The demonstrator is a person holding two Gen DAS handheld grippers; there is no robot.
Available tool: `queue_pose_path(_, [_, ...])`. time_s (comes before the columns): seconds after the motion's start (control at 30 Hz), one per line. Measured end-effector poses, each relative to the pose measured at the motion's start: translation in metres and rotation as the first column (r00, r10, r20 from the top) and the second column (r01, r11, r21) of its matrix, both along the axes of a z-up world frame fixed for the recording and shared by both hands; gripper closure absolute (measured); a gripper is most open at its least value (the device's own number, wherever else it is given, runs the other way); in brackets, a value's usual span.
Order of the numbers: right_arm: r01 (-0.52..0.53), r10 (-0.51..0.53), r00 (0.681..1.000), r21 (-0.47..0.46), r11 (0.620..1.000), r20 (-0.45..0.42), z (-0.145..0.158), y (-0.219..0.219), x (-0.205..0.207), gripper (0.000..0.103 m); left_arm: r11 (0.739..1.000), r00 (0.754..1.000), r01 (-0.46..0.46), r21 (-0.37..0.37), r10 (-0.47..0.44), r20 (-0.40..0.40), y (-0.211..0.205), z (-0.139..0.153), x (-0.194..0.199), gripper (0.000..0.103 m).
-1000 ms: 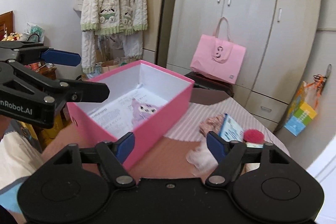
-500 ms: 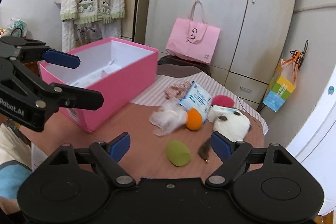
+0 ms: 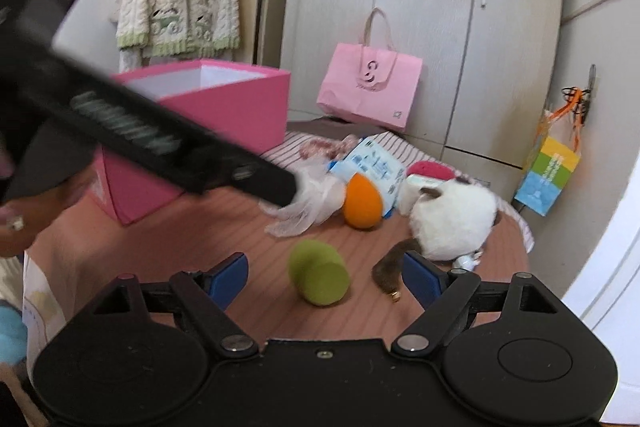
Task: Organize soft objects
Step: 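Grasp the white mesh puff with the left tool while the right tool grasps the green sponge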
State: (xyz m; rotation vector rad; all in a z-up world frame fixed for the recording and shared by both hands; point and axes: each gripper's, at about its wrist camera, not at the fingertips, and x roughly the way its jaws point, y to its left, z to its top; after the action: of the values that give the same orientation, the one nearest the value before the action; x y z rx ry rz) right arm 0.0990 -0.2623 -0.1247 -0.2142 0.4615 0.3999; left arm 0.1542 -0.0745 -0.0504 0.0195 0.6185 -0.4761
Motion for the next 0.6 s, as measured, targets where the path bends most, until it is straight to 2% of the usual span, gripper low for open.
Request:
queue_pose_path(0.2, [-0.001,0.000,0.999,-0.025,1.000,-0.034,-0.023,0.010,0.022,0.019,0.999,0.999,-0.030,0.039,0.029,0.023,-0.016,-0.018,0.029,0.008])
queue_pose_path(0.3, [0.006,-0.007,0.999,-0.012,1.000,-0.047,-0.030,0.013,0.032,0.026,0.996,0.999,-0.040,0.079,0.037,0.035,-0.023,-0.028,0.044,0.009])
queue_pose_path(0.43, [0.021,-0.020,0.998,0.010,1.000,-0.056,-0.036,0.017,0.048,0.040,0.998,0.999,-0.014,0.061,0.017,-0.046,-0.027,-0.039,0.068,0.014])
queue_pose_path(0.47, [0.031,-0.030,0.998,0.020,0.999,-0.056,-0.036,0.017,0.051,0.042,0.998,0.999,-0.017,0.062,0.020,-0.048,-0.027,-0.042,0.071,0.017])
queue_pose_path(0.53, [0.037,-0.035,0.997,0.039,0.999,-0.066,-0.037,0.018,0.056,0.057,0.997,0.999,-0.024,0.069,0.027,-0.041,-0.026,-0.047,0.074,0.028])
queue_pose_path(0.6, [0.048,-0.042,0.996,0.068,0.997,-0.082,-0.037,0.016,0.058,0.060,0.998,0.999,-0.016,0.065,0.018,-0.028,-0.023,-0.051,0.074,0.039])
